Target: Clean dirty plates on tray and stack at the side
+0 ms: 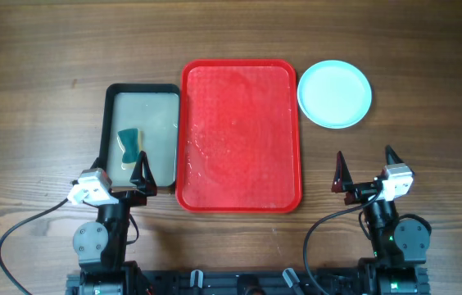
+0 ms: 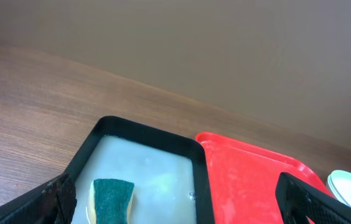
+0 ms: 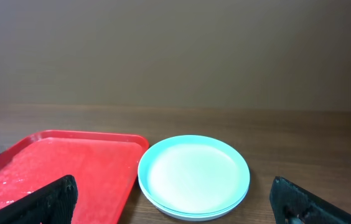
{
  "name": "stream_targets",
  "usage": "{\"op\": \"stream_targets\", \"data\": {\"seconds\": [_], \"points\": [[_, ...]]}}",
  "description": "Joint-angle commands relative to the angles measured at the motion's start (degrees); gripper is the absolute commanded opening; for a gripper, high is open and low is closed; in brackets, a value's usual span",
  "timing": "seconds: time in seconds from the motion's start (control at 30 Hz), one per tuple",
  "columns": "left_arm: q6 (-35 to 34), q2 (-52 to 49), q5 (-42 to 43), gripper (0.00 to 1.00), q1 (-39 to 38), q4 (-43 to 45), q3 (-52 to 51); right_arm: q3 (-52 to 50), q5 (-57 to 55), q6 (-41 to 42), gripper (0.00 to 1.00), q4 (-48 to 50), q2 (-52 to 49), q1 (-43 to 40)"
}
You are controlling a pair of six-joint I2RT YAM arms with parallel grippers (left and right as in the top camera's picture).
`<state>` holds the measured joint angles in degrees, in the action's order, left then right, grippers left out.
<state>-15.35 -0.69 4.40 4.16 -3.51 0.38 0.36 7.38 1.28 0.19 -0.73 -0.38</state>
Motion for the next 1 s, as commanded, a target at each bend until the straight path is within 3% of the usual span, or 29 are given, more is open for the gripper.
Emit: {"op": "stream_targets", "data": {"seconds": [0.0, 0.07, 0.17, 0.43, 0.53, 0.97], "points": [[10.19, 0.48, 4.33, 1.00, -0.39, -0.28, -0.07, -0.07, -0.98, 0.57, 1.00, 0.22, 0.31, -0.20], [18.97, 0.48, 7.30, 1.00, -1.14, 0.02, -0.07, -0.07, -0.98, 0.59, 0.99, 0.22, 0.31, -0.17], [22.58, 0.48, 7.37, 1.00, -1.55, 0.02, -0.07, -0.07, -0.98, 0.59, 1.00, 0.22, 0.31, -0.20], [22.10, 0.48, 5.92, 1.00, 0.09, -0.11, -0.07, -0.07, -0.98, 0.59, 1.00, 0.22, 0.31, -0.20], [15.78, 0.48, 0.76, 1.00, 0.09, -0.63, -0.07, -0.07, -0.98, 0.57, 1.00, 0.22, 0.31, -0.20], [15.74, 0.48, 0.87, 1.00, 0.09, -0.59, -0.07, -0.07, -0.98, 0.59, 1.00, 0.22, 0.31, -0.20]]}}
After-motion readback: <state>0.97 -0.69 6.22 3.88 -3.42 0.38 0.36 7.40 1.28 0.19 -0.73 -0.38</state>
